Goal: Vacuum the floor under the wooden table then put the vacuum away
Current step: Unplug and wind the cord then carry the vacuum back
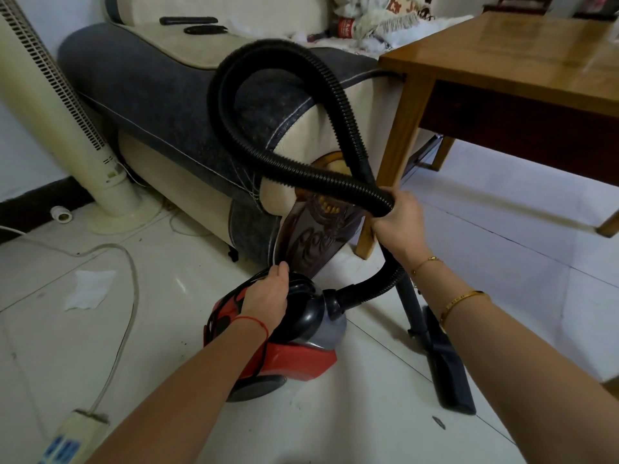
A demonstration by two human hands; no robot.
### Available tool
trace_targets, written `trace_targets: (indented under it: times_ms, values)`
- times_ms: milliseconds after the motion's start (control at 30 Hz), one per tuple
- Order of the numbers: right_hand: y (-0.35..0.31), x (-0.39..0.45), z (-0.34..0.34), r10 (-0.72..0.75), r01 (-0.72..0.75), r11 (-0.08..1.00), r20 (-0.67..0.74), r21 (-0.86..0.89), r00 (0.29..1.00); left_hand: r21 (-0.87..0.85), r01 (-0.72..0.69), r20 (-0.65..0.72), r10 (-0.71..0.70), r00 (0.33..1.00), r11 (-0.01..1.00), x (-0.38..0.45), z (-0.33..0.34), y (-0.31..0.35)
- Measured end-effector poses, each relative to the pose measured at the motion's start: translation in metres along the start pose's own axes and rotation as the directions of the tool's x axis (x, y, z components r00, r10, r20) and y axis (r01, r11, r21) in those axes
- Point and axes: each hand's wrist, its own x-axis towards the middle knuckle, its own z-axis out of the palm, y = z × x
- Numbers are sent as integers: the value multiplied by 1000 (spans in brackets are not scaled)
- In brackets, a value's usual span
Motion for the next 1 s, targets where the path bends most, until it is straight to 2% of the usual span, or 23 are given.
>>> trace_targets:
  times_ms: [233, 433, 567, 767, 1000]
  values:
    - [-16, -8, 14, -116, 119, 991, 56, -56, 992, 21, -22, 71, 21, 997, 1000, 5, 0, -5]
    - [-34, -13, 10, -120, 133, 987, 142, -88, 983, -24, -58, 175, 61, 983, 998, -2, -13, -7]
    - [-54, -15, -6, -119, 138, 986, 186, -95, 975, 6, -37, 244, 34, 969, 999, -20, -41, -1]
    - [-128, -11, -60, -80, 94, 994, 231, -49, 970, 32, 3, 337, -14, 941, 999, -52, -140, 8]
    - [-270, 3, -157, -60, 57, 998, 310, 16, 949, 27, 105, 394, -107, 913, 994, -98, -318, 14]
